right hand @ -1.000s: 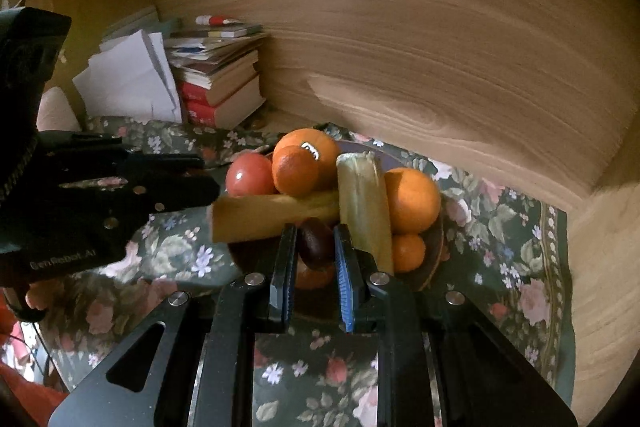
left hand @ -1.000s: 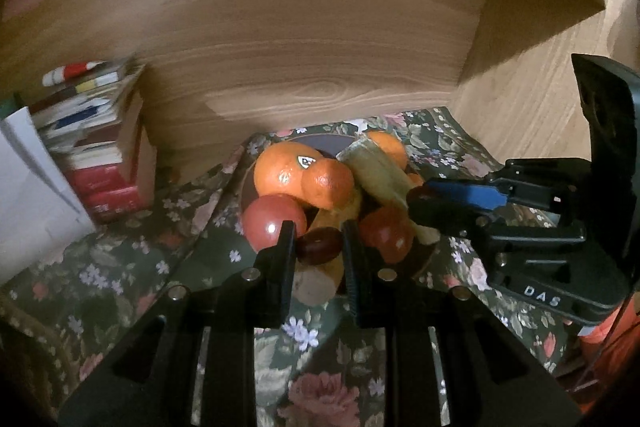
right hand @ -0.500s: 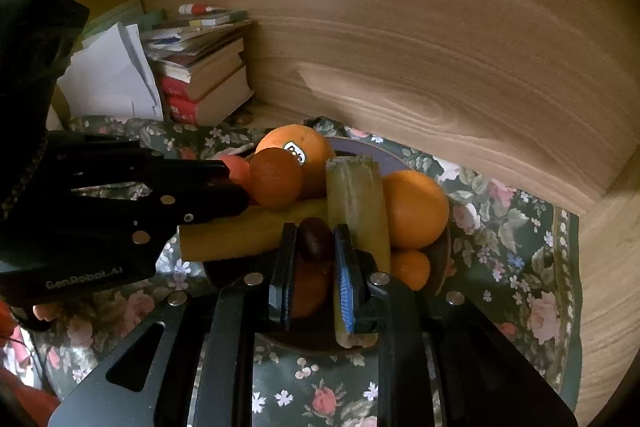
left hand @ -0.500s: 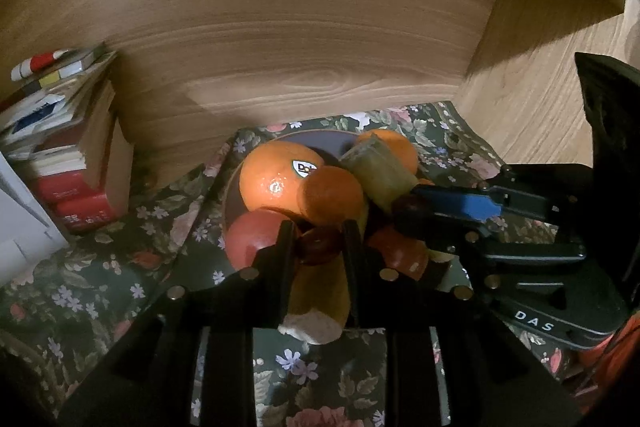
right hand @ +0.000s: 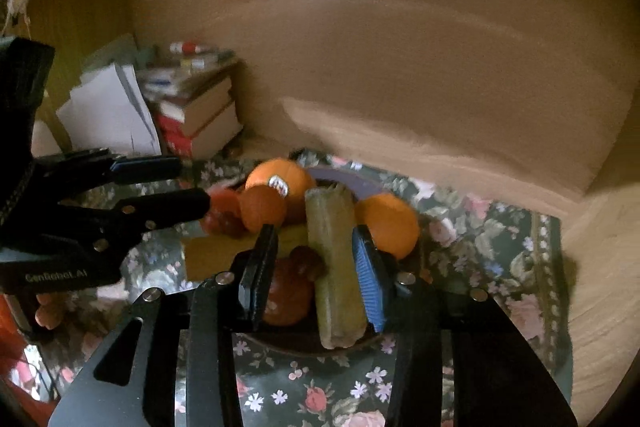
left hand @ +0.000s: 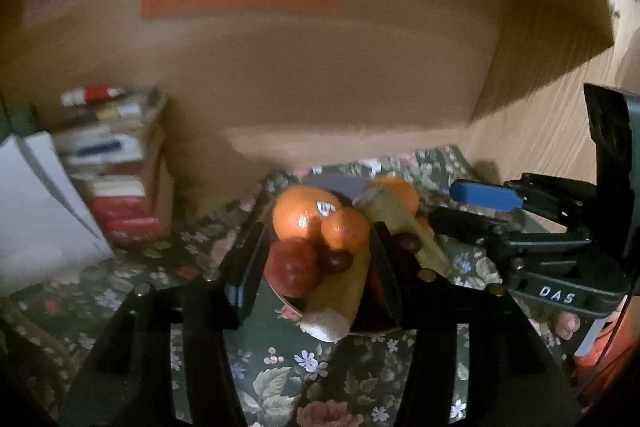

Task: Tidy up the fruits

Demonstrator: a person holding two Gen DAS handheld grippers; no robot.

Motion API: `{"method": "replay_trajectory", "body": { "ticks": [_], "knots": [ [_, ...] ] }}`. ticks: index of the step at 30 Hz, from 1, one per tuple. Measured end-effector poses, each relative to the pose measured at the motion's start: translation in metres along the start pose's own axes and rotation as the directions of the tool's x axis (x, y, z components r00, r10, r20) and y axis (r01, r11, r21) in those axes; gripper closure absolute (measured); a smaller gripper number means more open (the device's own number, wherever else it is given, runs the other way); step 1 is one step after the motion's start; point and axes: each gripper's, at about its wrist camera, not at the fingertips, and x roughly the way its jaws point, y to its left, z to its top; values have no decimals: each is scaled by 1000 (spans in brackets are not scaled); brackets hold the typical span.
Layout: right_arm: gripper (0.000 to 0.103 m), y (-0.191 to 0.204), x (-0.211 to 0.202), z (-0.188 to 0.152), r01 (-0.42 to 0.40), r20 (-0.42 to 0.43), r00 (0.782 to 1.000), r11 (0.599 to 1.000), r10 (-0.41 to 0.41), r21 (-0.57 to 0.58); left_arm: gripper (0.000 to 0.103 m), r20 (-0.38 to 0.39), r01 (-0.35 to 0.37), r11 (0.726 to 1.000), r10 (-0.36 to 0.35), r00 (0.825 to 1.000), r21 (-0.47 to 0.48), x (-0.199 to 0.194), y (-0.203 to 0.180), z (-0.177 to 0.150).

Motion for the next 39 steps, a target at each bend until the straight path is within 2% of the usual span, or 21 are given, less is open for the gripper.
{"method": "replay_trajectory", "body": {
  "ticks": [6, 10, 17, 20, 21, 23, 26, 29, 31, 39],
  "knots": [
    [68, 2, -51, 5, 24, 125, 992, 999, -27, 28, 51, 136, -28, 1000, 28, 990, -2, -53, -11, 6],
    [67, 8, -88, 3, 34, 210, 977, 999, -41, 40, 51, 236, -55, 998, 51, 970, 9, -95, -23, 3],
    [66, 25, -146, -10, 25, 332, 943, 998, -42, 56, 51, 335, -62, 998, 50, 941, 26, -152, -47, -9],
    [65, 33, -164, -19, 23, 369, 928, 998, -42, 56, 41, 370, -62, 997, 44, 928, 38, -176, -59, -19],
    [63, 35, -171, -22, 20, 382, 923, 998, -41, 59, 35, 382, -66, 997, 47, 923, 38, -181, -61, -22],
    [57, 40, -184, -30, 18, 407, 912, 998, -40, 58, 32, 403, -75, 996, 53, 914, 39, -192, -67, -28],
    [46, 48, -194, -38, 31, 434, 899, 998, -52, 55, 24, 413, -80, 996, 57, 909, 38, -204, -73, -34],
    [35, 55, -203, -42, 36, 457, 887, 998, -59, 59, 20, 433, -96, 995, 72, 899, 35, -214, -78, -40],
    [25, 59, -210, -48, 48, 474, 878, 997, -73, 66, 12, 447, -109, 994, 86, 890, 27, -220, -80, -44],
    [2, 67, -221, -58, 119, 513, 846, 990, -142, 79, 0, 482, -147, 989, 123, 867, 11, -232, -87, -56]
  ]
}}
